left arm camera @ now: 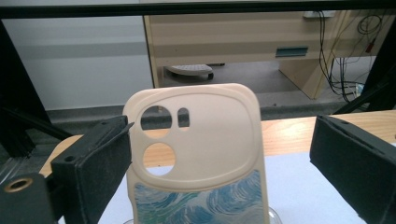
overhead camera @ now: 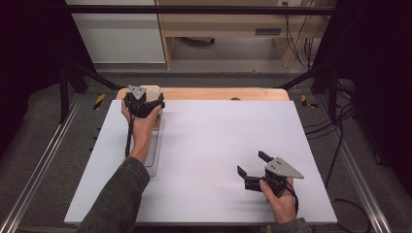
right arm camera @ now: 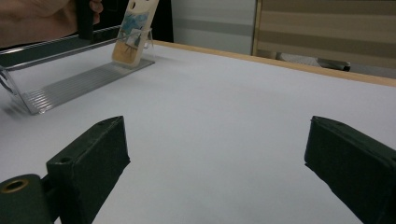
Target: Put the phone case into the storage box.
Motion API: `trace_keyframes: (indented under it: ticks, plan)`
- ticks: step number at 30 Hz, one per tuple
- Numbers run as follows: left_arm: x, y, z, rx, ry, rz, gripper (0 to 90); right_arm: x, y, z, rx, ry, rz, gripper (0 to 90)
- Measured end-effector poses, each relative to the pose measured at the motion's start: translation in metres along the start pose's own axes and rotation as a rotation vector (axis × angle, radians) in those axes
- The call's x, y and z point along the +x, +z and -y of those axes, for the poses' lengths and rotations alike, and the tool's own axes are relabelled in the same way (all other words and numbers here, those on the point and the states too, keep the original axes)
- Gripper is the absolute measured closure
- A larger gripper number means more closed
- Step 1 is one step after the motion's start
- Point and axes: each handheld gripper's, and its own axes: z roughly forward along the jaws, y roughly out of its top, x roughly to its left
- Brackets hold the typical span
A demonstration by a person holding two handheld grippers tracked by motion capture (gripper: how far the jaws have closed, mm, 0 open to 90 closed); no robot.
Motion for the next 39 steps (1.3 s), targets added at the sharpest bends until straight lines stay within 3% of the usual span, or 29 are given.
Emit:
trace_keyframes:
  ticks: [9,20,39]
  plan:
    - [-0.002,-0.011,-0.004,-0.012,0.002,0.063,5.4,0.001,0.001,0.0,0.003,-0.007,0.002,5.9]
    - [-0.007,-0.022,-0.001,-0.003,0.121,0.143,5.6,0.003,0.001,0.0,0.006,-0.013,0.007,5.8]
    - [-0.011,-0.034,0.005,0.004,0.187,0.165,5.8,0.004,0.001,-0.001,0.006,-0.023,0.009,5.8]
